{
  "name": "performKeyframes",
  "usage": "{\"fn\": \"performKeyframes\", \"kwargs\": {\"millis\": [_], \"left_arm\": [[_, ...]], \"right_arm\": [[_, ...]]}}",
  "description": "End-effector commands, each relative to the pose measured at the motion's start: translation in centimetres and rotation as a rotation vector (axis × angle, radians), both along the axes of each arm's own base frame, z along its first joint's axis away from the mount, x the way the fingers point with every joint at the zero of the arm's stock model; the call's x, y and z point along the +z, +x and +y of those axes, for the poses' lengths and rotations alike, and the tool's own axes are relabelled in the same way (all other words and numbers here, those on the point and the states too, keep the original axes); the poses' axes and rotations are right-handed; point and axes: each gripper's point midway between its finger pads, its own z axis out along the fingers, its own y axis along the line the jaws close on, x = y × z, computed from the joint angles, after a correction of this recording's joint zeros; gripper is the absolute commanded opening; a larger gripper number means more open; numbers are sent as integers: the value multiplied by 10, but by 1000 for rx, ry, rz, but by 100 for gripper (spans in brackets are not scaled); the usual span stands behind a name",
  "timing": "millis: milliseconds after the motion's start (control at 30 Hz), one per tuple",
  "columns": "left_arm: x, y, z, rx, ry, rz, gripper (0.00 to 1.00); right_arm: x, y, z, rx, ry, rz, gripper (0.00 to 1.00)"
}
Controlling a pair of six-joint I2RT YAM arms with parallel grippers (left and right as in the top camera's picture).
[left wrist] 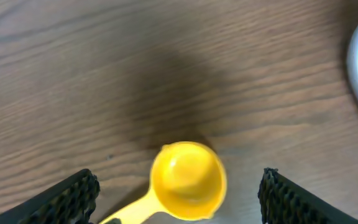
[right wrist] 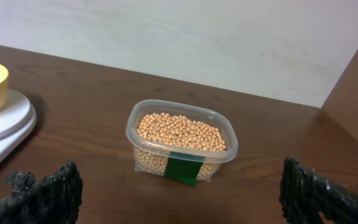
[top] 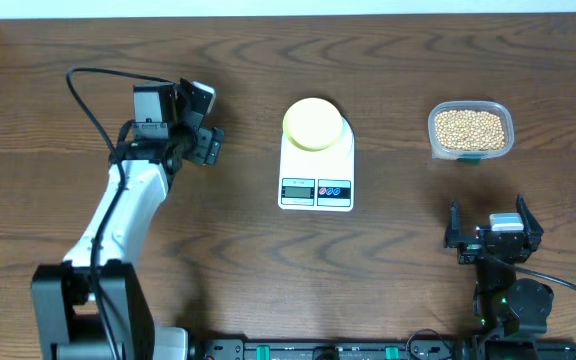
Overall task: Scoop item into bowl and weigh 50g on scale
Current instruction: 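Reach the left gripper down to the yellow scoop's bowl and grasp it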
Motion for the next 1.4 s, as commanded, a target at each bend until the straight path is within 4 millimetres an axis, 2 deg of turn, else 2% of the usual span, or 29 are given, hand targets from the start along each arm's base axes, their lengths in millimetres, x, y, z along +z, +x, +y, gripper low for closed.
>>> {"fn": "performKeyframes", "kwargs": {"millis": [0, 133, 267, 667, 767, 867, 900, 933, 1033, 1100, 1200, 1367], "left_arm": [[-2, 8, 16, 1, 17, -9, 83], [-27, 4, 29, 1, 35, 59, 68], [-51, 1, 30, -4, 35, 116, 61], [-82, 5, 30, -16, 39, 155, 54], [-94, 3, 30, -17, 36, 184, 50], [-99, 2, 30, -18, 34, 195, 45], [-99, 2, 30, -17, 34, 194, 42], [-98, 3, 30, -17, 35, 189, 30], [-96, 7, 30, -15, 36, 173, 10], [-91, 14, 31, 22, 14, 142, 8], [-70, 27, 32, 101, -37, 65, 8], [-3, 50, 34, 290, -208, -127, 8]], "right_arm": [[0, 0, 1, 5, -9, 0, 99], [0, 0, 1, 5, -9, 0, 99], [0, 0, 1, 5, -9, 0, 99], [0, 0, 1, 5, -9, 0, 99], [0, 0, 1, 5, -9, 0, 99], [0, 0, 1, 5, -9, 0, 99], [0, 0, 1, 5, -9, 0, 99], [0, 0, 1, 5, -9, 0, 99], [0, 0, 1, 5, -9, 0, 99], [0, 0, 1, 5, -9, 0, 99], [0, 0, 1, 5, -9, 0, 99], [0, 0, 1, 5, -9, 0, 99]]}}
